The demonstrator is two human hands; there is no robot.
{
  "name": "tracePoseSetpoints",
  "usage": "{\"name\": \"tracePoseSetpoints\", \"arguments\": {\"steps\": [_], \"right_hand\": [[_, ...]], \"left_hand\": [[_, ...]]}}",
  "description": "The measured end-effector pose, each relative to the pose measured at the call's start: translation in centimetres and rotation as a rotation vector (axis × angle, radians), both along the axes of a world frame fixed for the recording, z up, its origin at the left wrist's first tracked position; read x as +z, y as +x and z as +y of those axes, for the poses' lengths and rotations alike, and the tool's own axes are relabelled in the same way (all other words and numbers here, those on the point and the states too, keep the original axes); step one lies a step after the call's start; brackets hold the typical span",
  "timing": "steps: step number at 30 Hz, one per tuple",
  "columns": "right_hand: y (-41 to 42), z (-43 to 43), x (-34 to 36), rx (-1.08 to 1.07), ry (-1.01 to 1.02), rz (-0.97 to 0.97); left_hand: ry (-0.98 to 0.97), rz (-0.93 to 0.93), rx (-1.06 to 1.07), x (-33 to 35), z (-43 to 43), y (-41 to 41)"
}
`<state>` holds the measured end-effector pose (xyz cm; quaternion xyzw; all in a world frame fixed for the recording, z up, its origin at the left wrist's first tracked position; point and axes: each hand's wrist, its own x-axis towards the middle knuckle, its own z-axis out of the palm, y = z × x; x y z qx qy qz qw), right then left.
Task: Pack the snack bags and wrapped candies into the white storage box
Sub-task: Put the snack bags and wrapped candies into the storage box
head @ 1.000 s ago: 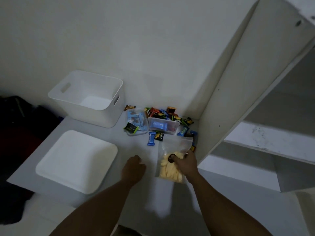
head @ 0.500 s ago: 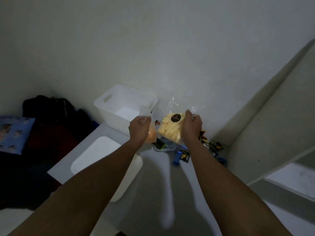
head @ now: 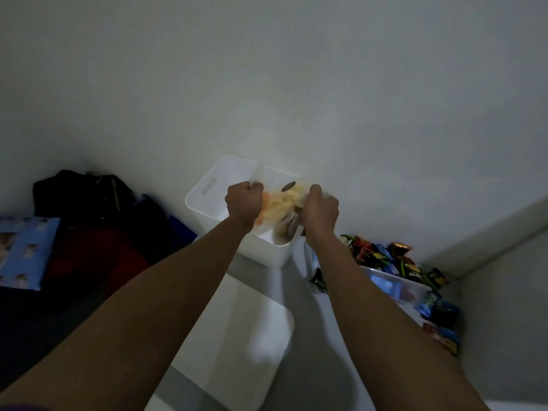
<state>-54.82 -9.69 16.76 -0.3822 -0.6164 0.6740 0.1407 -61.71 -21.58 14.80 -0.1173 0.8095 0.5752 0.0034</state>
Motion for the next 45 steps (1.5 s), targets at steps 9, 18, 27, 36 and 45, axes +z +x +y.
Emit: {"name": "tracePoseSetpoints", "arguments": {"steps": [9,18,27,36,45], "right_hand": [[-3.5,-3.2,-4.1,0.395,0.365,-0.33],[-4.8,-1.3,-4.1,0.472,0.505,-0.495],[-3.9,-0.9,-4.7,0.491,0.658,-0.584],[-3.0,-0.3,-5.4,0.489,0.75,-0.568],[-1.5,0.4,-6.4,0.413,0.719,-0.456]], "left_hand": [[-0.122,-0.376,-0.319,-4.2,-0.7,-4.0],[-0.121,-0.661,-0.624,-3.5,0.2,-5.1],[-0.047,-0.796,-0.753,-4.1,1.0,-5.1],[-0.027,-0.8,-0.689,-5.8,1.8,-4.6],[-0.1,-0.707,-0.681,-5.0,2.1,-4.0]]}}
